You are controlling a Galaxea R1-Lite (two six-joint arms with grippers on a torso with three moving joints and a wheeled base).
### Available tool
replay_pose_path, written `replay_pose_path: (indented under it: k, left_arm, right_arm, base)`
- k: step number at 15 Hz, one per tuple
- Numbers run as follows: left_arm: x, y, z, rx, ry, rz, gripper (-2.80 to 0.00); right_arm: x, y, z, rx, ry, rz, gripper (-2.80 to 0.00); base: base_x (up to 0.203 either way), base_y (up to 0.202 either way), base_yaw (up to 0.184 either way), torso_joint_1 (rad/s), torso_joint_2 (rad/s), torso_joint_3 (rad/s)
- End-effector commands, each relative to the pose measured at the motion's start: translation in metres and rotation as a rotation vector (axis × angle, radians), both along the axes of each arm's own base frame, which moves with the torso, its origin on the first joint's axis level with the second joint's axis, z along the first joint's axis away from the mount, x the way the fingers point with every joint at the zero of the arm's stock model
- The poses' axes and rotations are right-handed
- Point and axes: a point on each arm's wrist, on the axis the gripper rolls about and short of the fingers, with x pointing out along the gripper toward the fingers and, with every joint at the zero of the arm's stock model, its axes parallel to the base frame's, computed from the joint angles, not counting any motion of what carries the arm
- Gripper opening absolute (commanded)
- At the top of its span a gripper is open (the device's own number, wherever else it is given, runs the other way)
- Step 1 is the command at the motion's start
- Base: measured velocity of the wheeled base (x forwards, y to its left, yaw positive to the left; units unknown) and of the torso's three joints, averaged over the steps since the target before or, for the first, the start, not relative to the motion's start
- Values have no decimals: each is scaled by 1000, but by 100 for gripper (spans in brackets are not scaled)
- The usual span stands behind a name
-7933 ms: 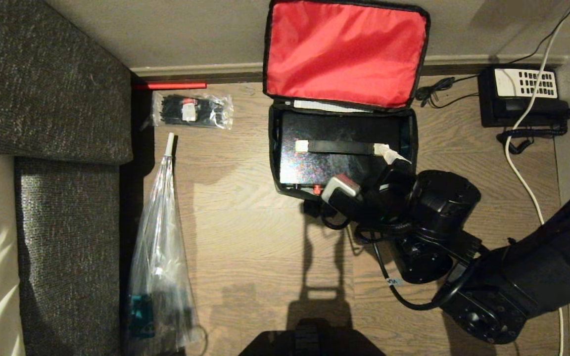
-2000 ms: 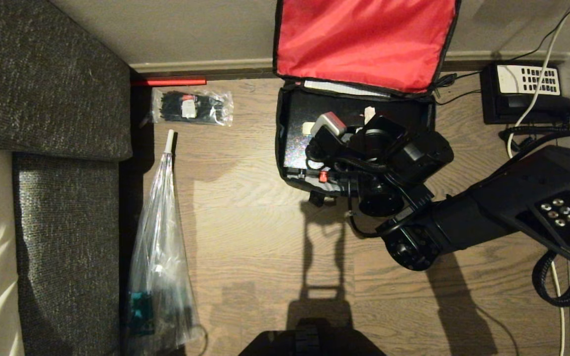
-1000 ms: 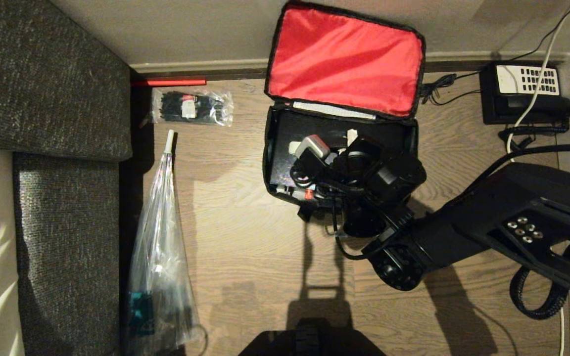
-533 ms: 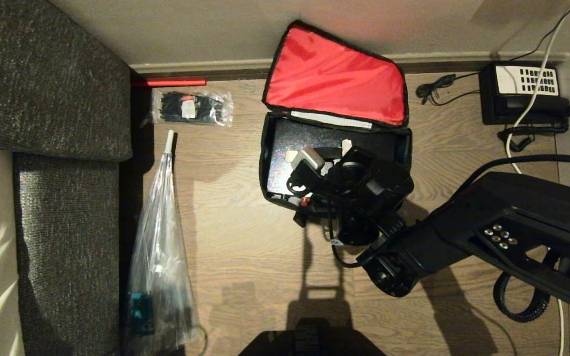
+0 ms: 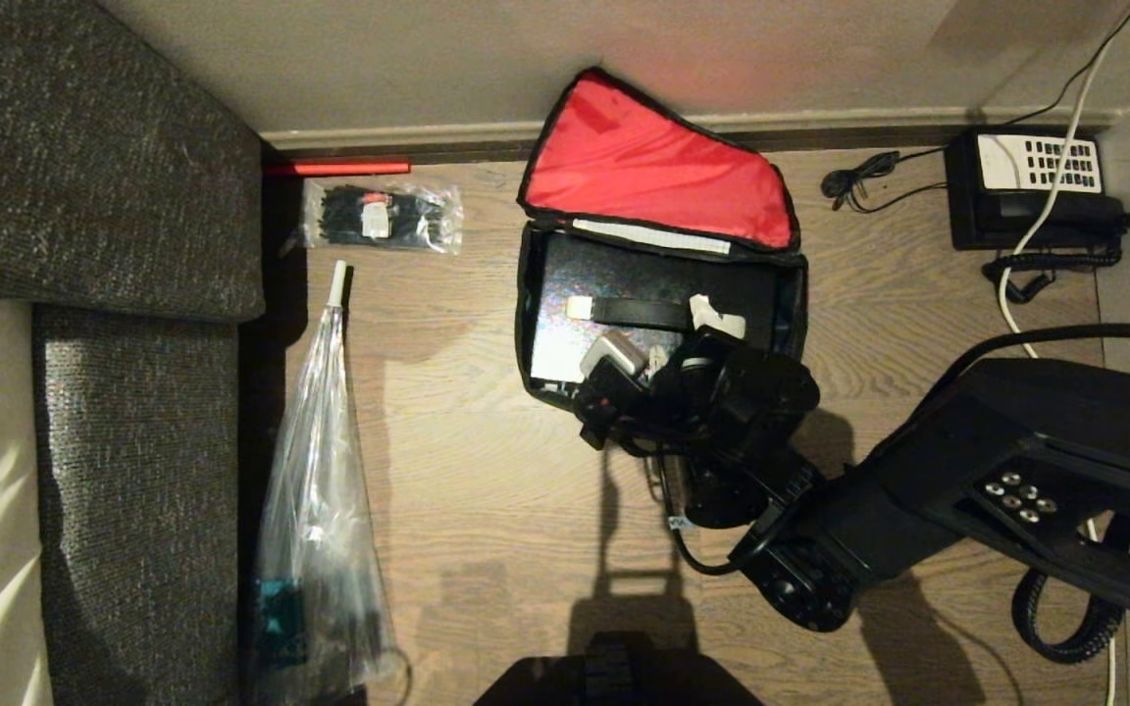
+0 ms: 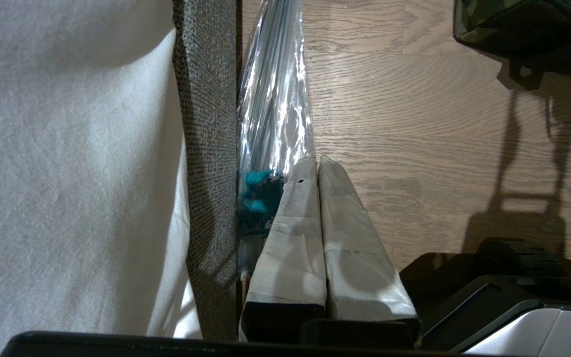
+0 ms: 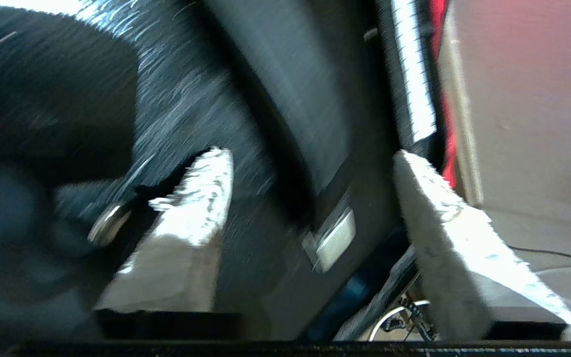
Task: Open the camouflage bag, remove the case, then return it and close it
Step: Lift the black box
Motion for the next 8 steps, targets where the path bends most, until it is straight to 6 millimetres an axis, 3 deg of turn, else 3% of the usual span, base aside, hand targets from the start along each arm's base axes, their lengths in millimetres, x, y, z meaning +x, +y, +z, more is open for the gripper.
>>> replay_pose_path:
  k: [1, 4, 5, 8]
  left_arm:
    - [0, 0, 0, 0, 0, 0, -280]
    - [0, 0, 0, 0, 0, 2, -280]
    - [0, 0, 0, 0, 0, 1, -280]
    - [0, 0, 0, 0, 0, 2, -280]
  right_arm:
    - [-16, -10, 2, -26, 29, 10, 0]
    - [-40, -25, 31, -1, 56, 34, 0]
    - [-49, -33, 41, 6, 61, 35, -280]
    - [-83, -71, 71, 28, 90, -19, -280]
  base:
    - [0, 0, 0, 0, 0, 0]
    - [0, 0, 0, 0, 0, 0]
    - [0, 0, 0, 0, 0, 0]
    - [0, 0, 0, 0, 0, 0]
